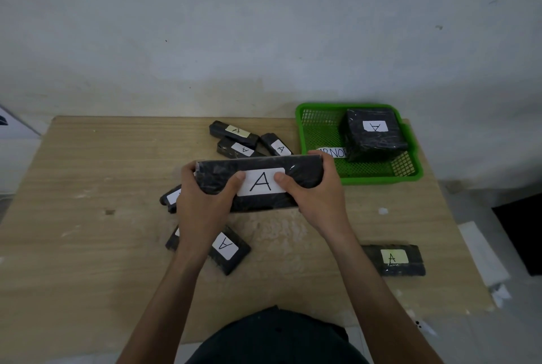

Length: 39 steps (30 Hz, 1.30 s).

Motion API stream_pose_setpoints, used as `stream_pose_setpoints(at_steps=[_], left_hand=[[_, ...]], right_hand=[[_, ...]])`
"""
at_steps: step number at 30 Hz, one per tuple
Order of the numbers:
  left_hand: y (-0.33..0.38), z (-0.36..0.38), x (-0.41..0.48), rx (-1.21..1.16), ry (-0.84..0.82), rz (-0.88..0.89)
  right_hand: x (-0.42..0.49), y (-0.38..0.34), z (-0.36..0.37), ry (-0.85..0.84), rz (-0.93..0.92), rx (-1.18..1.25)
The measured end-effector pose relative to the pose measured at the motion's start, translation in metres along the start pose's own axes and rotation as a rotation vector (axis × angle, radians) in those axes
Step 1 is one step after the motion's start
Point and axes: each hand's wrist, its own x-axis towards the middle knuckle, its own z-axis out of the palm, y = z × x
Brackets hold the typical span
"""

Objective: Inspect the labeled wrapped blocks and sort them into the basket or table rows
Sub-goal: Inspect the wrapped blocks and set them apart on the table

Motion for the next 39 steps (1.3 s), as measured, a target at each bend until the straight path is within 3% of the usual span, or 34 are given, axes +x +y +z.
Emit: stream_pose_setpoints(at_steps=[6,17,22,27,36,39], left_hand=[[0.000,-0.008,-0.007,-0.004,0.009,0.033],[0.003,-0.014,-0.018,-0.011,0.027,0.092],[0.001,-0.023,-0.014,-0.019,-0.128,0.083],[-0.008,-0.034,-0.015,-0.062,-0.331,0.064],[-0.018,-0.026,-0.020,-0.120,-0.265,-0.001],[-0.017,-0.017,-0.023,-0.135,-0.207,-0.001]], right_hand=[[-0.006,-0.003,-0.001,0.019,-0.047,-0.005],[-0.012,-0.003,-0.009,-0.108,-0.034,0.049],[-0.013,-0.003,-0.025,-0.261,0.069,0.146],[-0.013,0.000,-0.036,-0.321,0.057,0.194],[-0.013,0.009,-0.039,-0.326,0.109,0.211],[-0.018,0.011,-0.033,-0.244,0.095,0.142]])
